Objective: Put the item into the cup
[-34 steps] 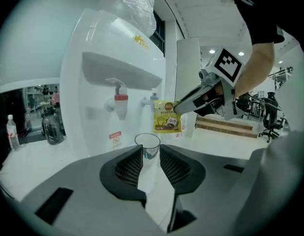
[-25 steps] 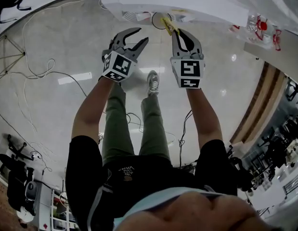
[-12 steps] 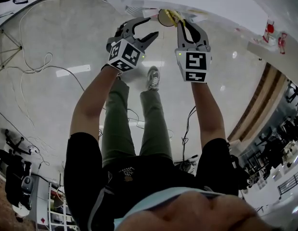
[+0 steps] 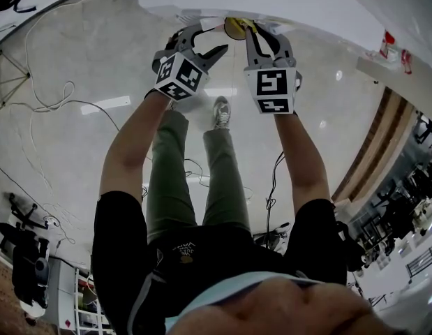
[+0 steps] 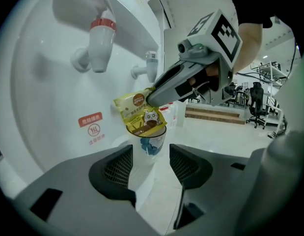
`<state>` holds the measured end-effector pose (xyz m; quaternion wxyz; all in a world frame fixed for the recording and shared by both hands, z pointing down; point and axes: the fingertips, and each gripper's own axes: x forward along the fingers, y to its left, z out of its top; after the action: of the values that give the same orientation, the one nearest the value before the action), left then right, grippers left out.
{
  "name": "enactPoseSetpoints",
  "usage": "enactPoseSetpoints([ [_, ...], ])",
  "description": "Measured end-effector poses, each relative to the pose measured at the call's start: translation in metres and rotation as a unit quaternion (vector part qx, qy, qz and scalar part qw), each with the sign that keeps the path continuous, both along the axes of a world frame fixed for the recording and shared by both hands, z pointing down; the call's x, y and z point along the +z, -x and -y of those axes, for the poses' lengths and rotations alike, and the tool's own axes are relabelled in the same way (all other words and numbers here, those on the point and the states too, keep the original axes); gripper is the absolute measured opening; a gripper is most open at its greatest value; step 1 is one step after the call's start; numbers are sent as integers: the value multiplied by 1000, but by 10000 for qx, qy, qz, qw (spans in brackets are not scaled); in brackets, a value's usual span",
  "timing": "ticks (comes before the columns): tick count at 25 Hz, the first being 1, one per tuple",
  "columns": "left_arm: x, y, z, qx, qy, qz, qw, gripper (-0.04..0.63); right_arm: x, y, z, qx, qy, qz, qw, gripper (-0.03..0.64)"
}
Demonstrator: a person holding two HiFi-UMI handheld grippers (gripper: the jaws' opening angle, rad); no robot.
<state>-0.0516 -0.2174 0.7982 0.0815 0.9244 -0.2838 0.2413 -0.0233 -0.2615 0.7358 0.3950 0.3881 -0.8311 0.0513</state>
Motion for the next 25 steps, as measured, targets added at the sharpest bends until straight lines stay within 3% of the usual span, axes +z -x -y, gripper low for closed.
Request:
enactPoseSetpoints([
  [4,0,-4,4,9,10,-24,10000,232,3,-2,6,142,-17,49,9999,57],
  [10,3,-10,6,3,13,-70,10000,232,14,-2,5,-72,-65,-202,9997,57],
  [25,12,1,1,11,58,-135,9999,230,53,14,5,-311,335,-612,9971,57],
])
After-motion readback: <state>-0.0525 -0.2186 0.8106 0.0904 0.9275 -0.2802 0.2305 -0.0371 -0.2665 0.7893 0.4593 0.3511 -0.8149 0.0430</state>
